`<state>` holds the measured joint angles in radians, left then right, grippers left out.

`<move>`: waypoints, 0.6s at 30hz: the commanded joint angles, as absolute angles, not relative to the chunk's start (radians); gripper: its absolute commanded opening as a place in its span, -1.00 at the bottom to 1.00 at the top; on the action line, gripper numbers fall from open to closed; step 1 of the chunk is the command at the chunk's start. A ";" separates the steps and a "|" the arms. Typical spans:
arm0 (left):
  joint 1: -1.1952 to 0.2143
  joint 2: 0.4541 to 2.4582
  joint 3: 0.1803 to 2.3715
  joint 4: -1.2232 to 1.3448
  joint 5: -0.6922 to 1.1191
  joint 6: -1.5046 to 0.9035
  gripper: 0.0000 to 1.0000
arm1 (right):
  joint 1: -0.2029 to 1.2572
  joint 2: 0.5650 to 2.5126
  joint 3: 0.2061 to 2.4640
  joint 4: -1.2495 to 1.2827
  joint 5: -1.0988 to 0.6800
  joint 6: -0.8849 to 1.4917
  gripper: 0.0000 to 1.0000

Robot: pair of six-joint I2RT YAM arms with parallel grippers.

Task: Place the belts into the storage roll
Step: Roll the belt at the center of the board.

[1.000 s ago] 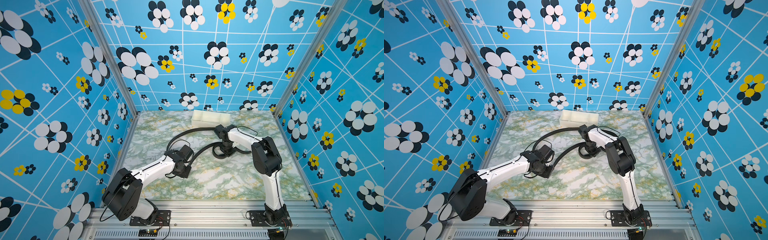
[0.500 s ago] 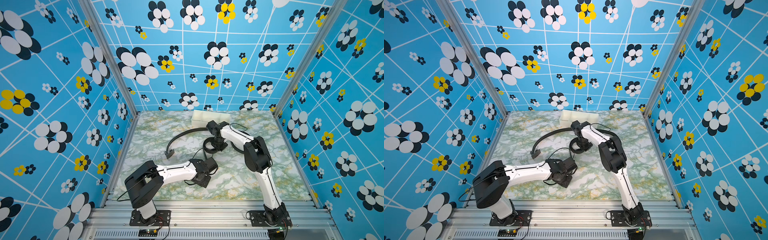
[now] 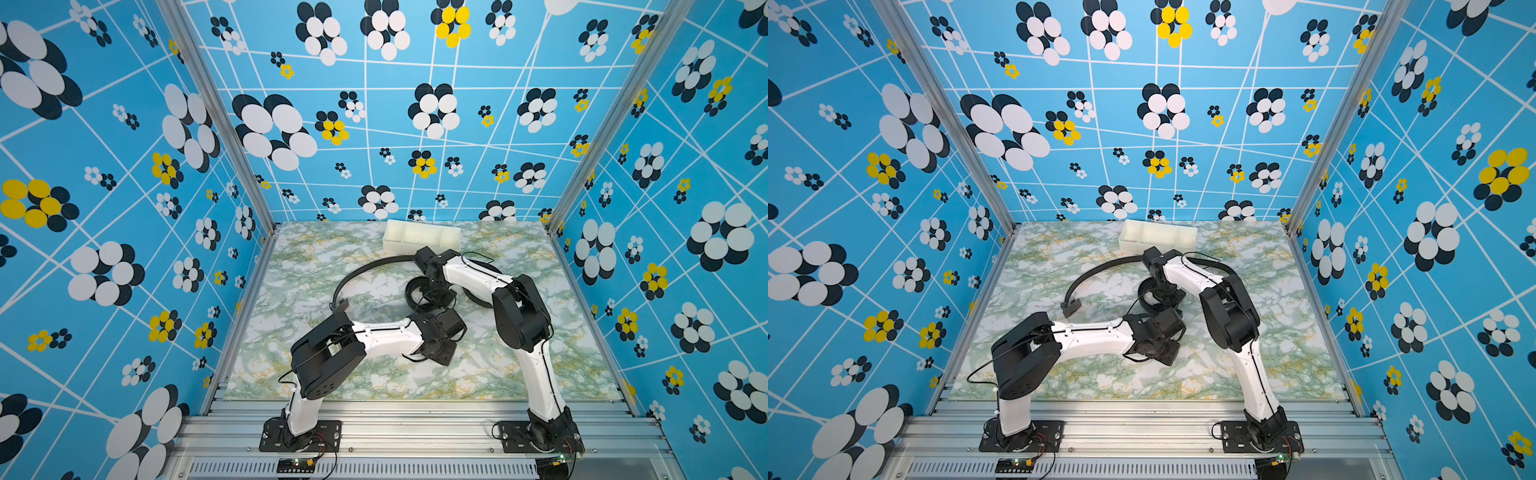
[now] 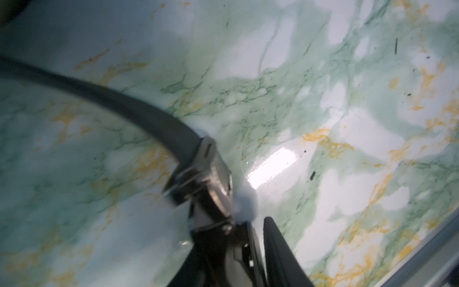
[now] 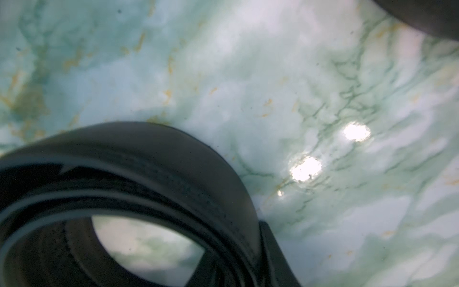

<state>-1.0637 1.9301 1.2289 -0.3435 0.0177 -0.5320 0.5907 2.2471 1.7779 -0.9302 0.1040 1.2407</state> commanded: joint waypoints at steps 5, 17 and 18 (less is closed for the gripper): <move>-1.064 1.822 1.174 -0.253 0.055 -0.513 0.39 | 0.613 2.301 1.720 -0.966 0.056 1.212 -0.48; -0.990 1.479 1.083 -0.448 -0.018 -0.502 0.46 | 0.620 2.316 1.735 -0.966 0.050 1.245 -0.48; -0.932 1.424 1.052 -0.469 -0.032 -0.513 0.44 | 0.621 2.317 1.739 -0.967 0.051 1.247 -0.48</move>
<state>-1.0290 1.5372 1.1042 -0.3473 0.0452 -0.5148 0.5968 2.2452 1.7737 -0.9306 0.1024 1.2236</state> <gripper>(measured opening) 0.725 0.259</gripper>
